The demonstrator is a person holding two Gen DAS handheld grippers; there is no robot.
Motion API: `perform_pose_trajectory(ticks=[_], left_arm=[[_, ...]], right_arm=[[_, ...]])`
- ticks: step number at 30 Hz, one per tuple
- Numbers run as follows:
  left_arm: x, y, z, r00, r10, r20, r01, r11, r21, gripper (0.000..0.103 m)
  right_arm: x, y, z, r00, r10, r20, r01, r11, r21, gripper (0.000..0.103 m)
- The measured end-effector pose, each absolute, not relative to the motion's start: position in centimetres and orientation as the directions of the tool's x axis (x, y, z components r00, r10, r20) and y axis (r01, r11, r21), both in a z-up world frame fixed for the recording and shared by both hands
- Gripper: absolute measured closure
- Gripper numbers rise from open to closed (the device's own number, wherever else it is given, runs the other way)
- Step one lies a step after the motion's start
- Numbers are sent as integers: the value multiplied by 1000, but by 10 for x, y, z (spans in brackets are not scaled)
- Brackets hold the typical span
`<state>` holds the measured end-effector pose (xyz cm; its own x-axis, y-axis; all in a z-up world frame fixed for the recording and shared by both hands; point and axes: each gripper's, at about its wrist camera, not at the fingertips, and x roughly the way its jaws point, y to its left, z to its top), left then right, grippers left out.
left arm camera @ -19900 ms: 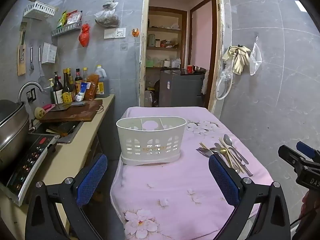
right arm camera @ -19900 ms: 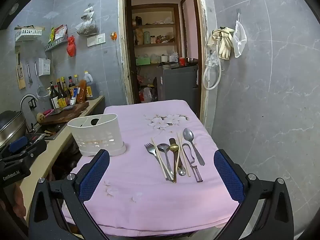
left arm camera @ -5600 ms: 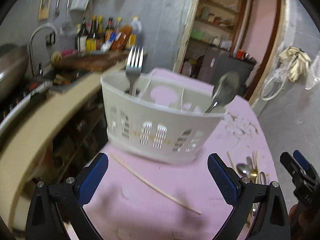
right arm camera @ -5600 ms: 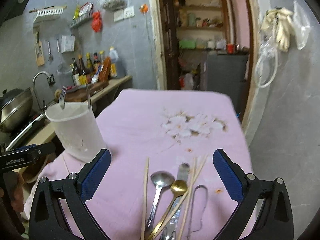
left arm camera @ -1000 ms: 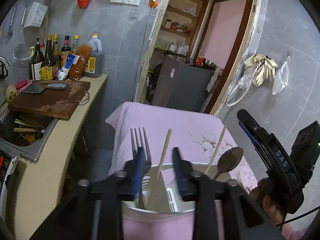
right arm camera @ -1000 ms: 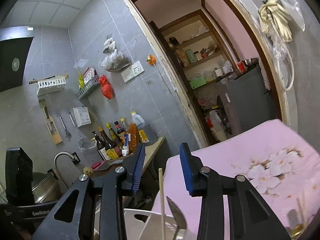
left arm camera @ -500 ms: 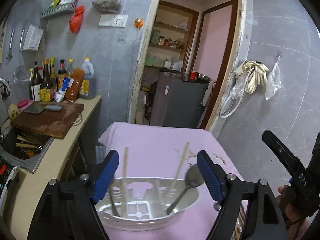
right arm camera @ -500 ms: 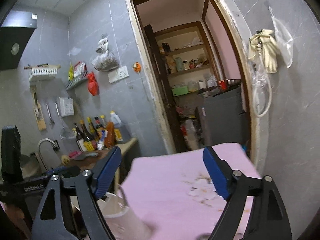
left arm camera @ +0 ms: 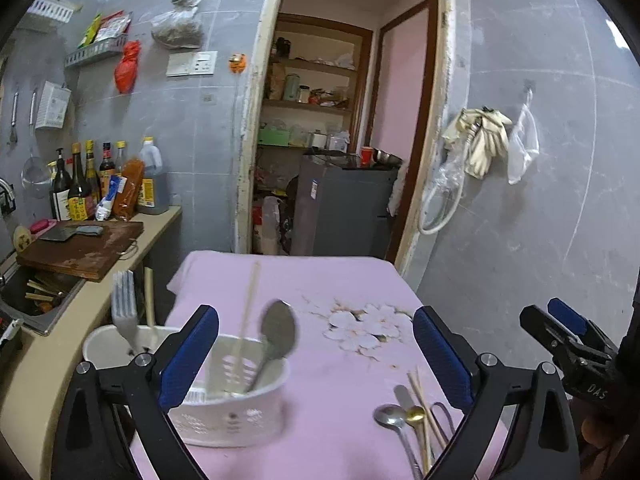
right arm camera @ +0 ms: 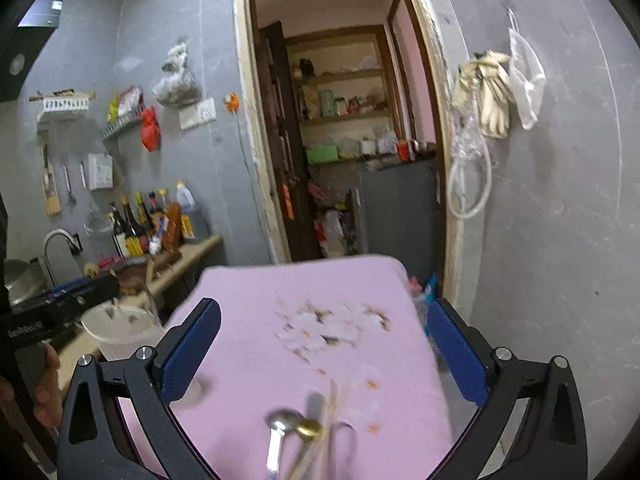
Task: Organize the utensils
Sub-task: 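Move both tools back toward the remaining cutlery, then lower the left tool onto the silver spoon while the right tool reaches for the wire tongs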
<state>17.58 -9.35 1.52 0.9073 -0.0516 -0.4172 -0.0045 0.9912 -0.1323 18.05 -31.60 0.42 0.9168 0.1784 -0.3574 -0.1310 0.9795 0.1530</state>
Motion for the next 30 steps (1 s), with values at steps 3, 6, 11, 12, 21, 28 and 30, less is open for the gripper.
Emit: perform_pose_trajectory(ticks=[3, 6, 11, 12, 21, 28, 30], left_arm=[[177, -111, 5, 891, -67, -448, 13, 992, -122, 4], [178, -126, -8, 872, -74, -484, 25, 994, -107, 4], [185, -143, -30, 839, -74, -539, 32, 996, -86, 4], [186, -145, -35, 833, -73, -548, 33, 996, -83, 4], [209, -158, -81, 729, -152, -667, 96, 988, -119, 4], [226, -168, -109, 630, -204, -749, 153, 979, -138, 24], [230, -169, -115, 602, -219, -768, 153, 976, -158, 33]], right_arm=[[182, -334, -12, 898, 162, -409, -108, 982, 153, 2], [185, -348, -30, 877, 156, -454, -97, 984, 151, 2], [196, -359, -61, 834, 140, -533, -84, 988, 127, 2], [198, -359, -68, 827, 136, -546, -84, 989, 120, 2], [214, -341, -115, 737, 98, -668, -96, 995, 40, 2], [214, -325, -134, 685, 98, -722, -147, 989, -4, 2], [213, -325, -135, 678, 93, -729, -160, 987, -23, 2]])
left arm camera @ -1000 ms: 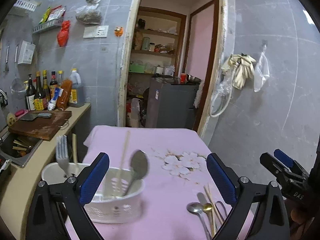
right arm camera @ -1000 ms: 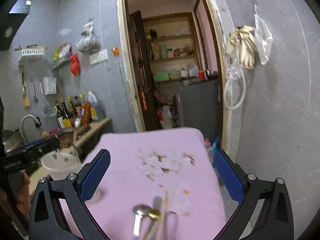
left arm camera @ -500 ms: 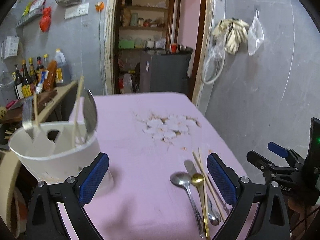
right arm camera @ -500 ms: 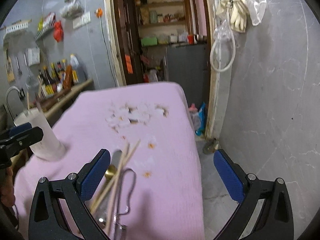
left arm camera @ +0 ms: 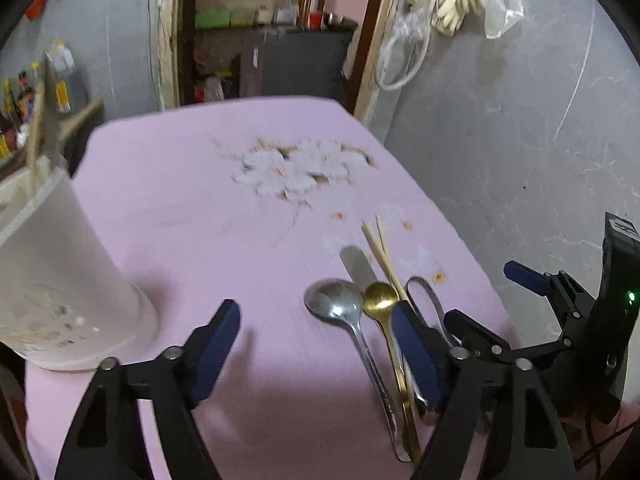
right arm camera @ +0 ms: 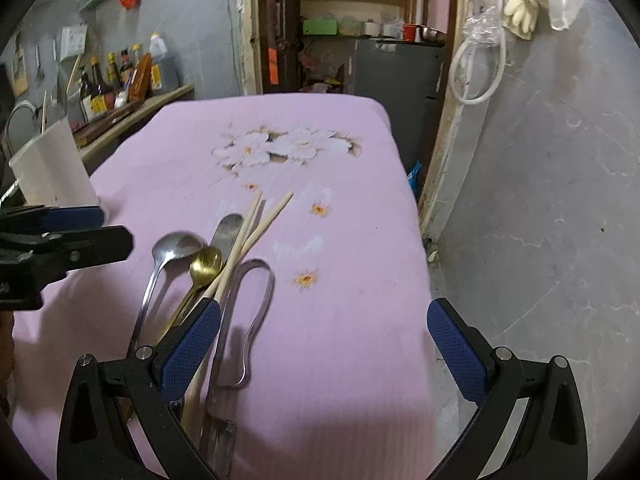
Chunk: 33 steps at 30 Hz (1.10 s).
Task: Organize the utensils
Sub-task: 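Lower the left tool onto the silver spoon while the right tool reaches for the wire tongs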
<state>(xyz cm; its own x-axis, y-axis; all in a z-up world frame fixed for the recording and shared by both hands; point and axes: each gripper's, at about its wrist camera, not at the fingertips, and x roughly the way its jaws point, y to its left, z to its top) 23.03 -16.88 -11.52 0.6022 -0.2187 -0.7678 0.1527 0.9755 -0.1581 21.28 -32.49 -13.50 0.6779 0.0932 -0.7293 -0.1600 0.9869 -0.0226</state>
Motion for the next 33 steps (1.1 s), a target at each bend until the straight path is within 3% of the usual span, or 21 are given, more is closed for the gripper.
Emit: perform_pose_trajectory(ticks=[12, 17, 24, 33], left_arm=[[249, -170, -142, 465, -303, -832, 133, 953, -273, 66], [255, -172, -145, 433, -336, -837, 132, 942, -310, 73], [261, -181, -147, 400, -361, -842, 149, 932, -329, 88], [255, -176, -142, 407, -345, -845, 126, 938, -322, 95]], right_arm=[[220, -306, -138, 639, 30, -769, -204, 970, -132, 2], [222, -315, -139, 630, -18, -776, -179, 970, -167, 2], [218, -333, -133, 632, 38, -774, -169, 982, -90, 2], [226, -315, -137, 628, 64, -776, -233, 966, -108, 2]])
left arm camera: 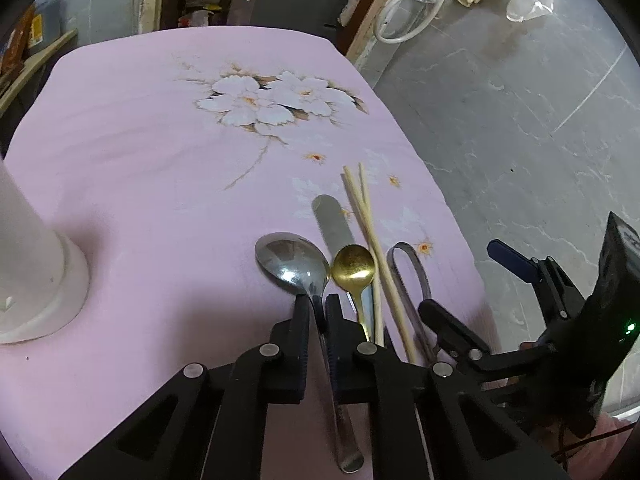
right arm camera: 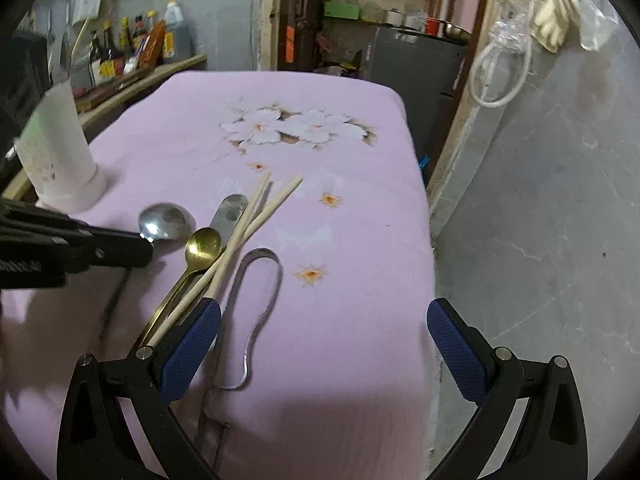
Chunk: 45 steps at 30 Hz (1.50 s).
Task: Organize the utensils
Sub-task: 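Lower the left tool onto the silver spoon while the right tool reaches for the wire tongs, then close the left tool on the spoon while the right tool grasps the tongs, lift both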
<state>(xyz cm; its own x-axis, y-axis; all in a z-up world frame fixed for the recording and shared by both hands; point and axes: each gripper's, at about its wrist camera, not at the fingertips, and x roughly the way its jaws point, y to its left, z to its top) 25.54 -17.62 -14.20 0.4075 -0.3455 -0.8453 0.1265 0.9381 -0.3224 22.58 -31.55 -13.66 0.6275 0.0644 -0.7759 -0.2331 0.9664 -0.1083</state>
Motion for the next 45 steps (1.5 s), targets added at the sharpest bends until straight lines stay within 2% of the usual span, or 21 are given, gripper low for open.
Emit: perform_pose_trajectory(ticks=[3, 5, 7, 8, 10, 12, 17, 28, 29, 31, 35, 39, 45], left_arm=[[252, -167, -140, 412, -335, -847, 107, 941, -320, 95], [251, -162, -139, 413, -332, -848, 93, 942, -323, 95], [251, -157, -140, 408, -342, -846, 80, 937, -340, 95], [252, -156, -141, 404, -349, -846, 76, 934, -349, 95], [255, -155, -142, 393, -361, -846, 75, 929, -362, 95], [257, -157, -144, 381, -369, -848, 80, 927, -367, 95], [265, -162, -151, 330, -371, -868, 92, 928, -361, 95], [259, -164, -146, 348, -360, -866, 133, 933, -335, 97], [258, -164, -145, 356, -361, -862, 136, 933, -334, 98], [252, -163, -139, 374, -356, -857, 141, 935, -327, 100], [238, -160, -122, 427, -358, -831, 163, 934, -318, 101], [225, -156, -101, 488, -351, -799, 189, 936, -296, 101], [208, -141, -61, 596, -341, -727, 229, 940, -253, 101]], right_arm=[[229, -304, -139, 622, 43, -782, -250, 957, -146, 4], [230, -298, -141, 614, 30, -788, -258, 952, -165, 12], [233, -293, -139, 606, 33, -795, -249, 957, -150, 29], [233, -293, -138, 601, 39, -799, -246, 959, -139, 33], [234, -290, -137, 585, 46, -810, -242, 963, -120, 47], [233, -287, -136, 563, 65, -824, -244, 965, -91, 54], [235, -298, -139, 506, 96, -857, -196, 981, -5, 58], [243, -294, -140, 432, 69, -899, -160, 987, -1, 62], [246, -294, -140, 423, 70, -903, -160, 987, 2, 63], [247, -292, -139, 417, 81, -905, -163, 987, 14, 79], [245, -298, -138, 415, 112, -903, -129, 990, 64, 81], [235, -316, -130, 467, 196, -862, -62, 980, 189, 82], [202, -314, -88, 633, 229, -740, -71, 969, 239, 82]])
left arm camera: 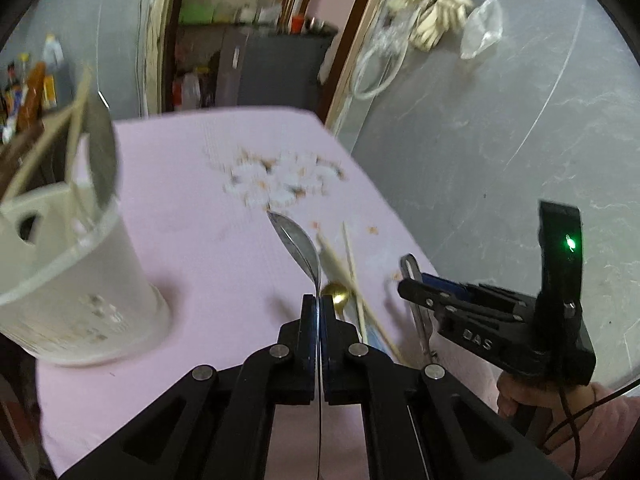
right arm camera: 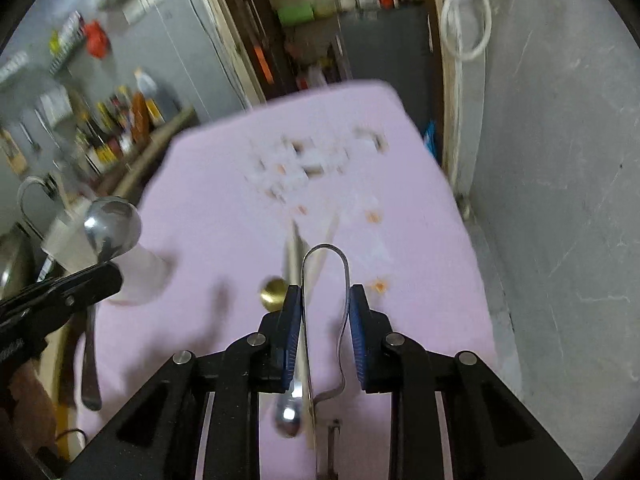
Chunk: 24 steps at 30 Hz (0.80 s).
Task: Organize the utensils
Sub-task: 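Close the left tool on the spoon while the right tool grasps the tongs, lift both, then carry the spoon and tongs in both tools over the white caddy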
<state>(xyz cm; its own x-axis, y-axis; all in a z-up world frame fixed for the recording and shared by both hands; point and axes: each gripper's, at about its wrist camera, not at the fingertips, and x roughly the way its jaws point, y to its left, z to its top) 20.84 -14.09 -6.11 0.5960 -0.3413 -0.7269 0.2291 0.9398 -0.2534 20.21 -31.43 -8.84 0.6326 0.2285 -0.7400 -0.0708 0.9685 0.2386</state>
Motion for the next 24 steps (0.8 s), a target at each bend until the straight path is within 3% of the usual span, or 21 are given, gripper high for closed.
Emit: perform_pose_trajectory(ticks=[9, 19, 24], left_arm=[[202, -91, 0, 727, -354, -588, 225, 932, -284, 101], [217, 8, 58, 860, -286, -422, 139, 928, -346, 101], [225, 60, 62, 909, -217, -355, 72, 922, -380, 101]], right_arm=[[185, -282, -19, 795, 216, -566, -124, 973, 197, 82], [213, -199, 72, 849, 410, -332, -327, 903, 280, 82], [231, -153, 80, 828, 503, -249, -415, 847, 333, 82]])
